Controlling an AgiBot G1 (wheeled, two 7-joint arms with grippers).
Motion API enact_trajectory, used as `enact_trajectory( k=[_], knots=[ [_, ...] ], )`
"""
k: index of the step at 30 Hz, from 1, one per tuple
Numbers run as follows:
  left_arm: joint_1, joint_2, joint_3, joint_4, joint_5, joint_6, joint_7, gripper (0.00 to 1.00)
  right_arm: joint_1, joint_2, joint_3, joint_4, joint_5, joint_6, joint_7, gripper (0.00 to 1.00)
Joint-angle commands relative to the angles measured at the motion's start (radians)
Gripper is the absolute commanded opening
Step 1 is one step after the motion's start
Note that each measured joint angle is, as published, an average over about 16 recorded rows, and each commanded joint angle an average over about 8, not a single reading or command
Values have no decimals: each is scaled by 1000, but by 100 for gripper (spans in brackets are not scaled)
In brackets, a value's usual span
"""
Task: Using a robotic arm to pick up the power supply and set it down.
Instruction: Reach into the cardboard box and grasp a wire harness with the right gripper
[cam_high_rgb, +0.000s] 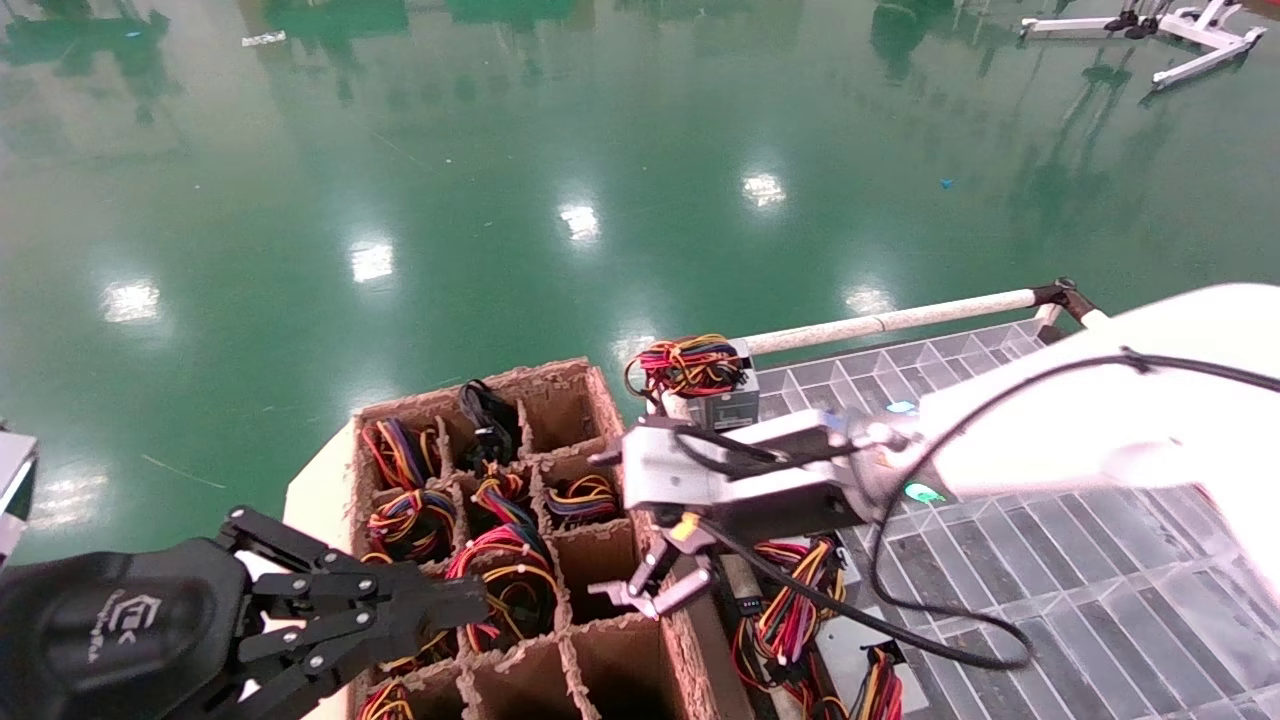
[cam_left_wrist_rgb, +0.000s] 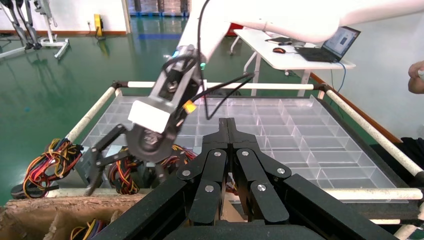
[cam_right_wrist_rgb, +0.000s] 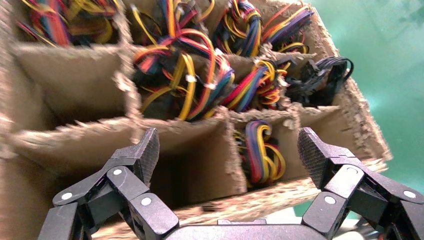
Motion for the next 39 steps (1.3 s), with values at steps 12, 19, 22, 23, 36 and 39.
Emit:
enact_trajectory(
  k=[12,19,22,23,36,39],
  knots=[
    [0,0,0,0,0,0,0,100,104,-160,-70,-220,-106,127,-198,0],
    [0,0,0,0,0,0,0,100,99,-173,-122,-204,-80,186,-226,0],
    [0,0,0,0,0,0,0,100,98,-174,-156,-187,-70,205,-219,0],
    [0,0,0,0,0,0,0,100,99,-174,-169,-181,-68,211,-216,0],
    [0,0,0,0,0,0,0,100,121,-174,-324,-135,-42,275,-141,0],
    [0,0,0,0,0,0,0,100,128,-174,-356,-131,-34,275,-120,0]
  ],
)
